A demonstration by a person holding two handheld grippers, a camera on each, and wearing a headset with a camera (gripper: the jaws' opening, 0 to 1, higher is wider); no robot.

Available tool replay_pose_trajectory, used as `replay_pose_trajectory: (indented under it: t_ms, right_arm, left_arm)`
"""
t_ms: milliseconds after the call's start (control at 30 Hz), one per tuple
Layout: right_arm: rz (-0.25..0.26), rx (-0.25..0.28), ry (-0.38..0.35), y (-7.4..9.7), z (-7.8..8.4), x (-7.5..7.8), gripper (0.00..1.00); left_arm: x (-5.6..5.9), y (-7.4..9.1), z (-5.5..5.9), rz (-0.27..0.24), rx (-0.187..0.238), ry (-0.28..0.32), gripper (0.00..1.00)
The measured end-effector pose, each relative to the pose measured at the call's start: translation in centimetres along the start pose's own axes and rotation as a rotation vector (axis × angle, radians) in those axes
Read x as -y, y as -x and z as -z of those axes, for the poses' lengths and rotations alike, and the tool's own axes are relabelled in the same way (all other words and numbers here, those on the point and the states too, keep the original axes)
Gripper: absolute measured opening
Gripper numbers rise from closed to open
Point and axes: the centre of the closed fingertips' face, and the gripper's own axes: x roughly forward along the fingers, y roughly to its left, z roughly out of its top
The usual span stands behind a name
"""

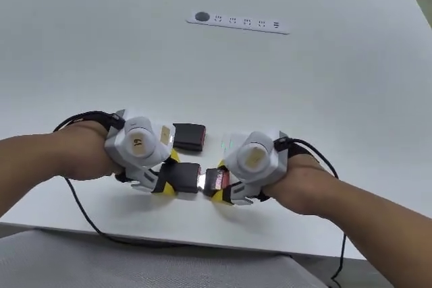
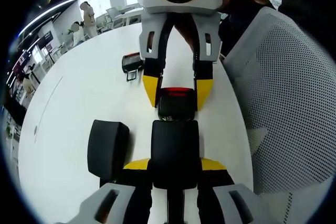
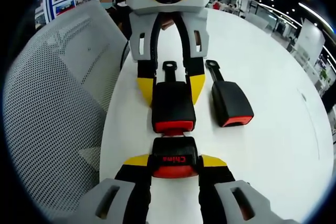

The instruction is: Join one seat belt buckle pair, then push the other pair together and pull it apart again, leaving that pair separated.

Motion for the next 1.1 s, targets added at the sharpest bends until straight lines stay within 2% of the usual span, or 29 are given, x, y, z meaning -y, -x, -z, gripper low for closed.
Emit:
replay_pose_trajectory:
  t_ms: [567, 833, 1000, 1100]
  right_arm:
    - [-0.008, -0.029, -0.012, -0.16, -0.34, -0.19, 0.32]
    - [-0.006, -0.027, 0.010, -0.21, -0.37, -0.08, 0.33]
    - [0.001, -0.024, 0.015, -0.11, -0.54, -0.04, 0.33]
    - [0.003, -0.014, 0.010, 0.11, -0.81, -0.17, 0.34]
  left_arm:
    - [-0.03, 0.02, 0.00, 0.001, -0.026, 0.015, 0.34]
    - [0.05, 0.05, 0.00, -0.014, -0.031, 0.038, 0.35]
    - [0.04, 0.13, 0.25, -0.016, -0.053, 0.055, 0.35]
    - [0.13, 0.55, -0.17, -0.016, -0.045, 0.060, 0.35]
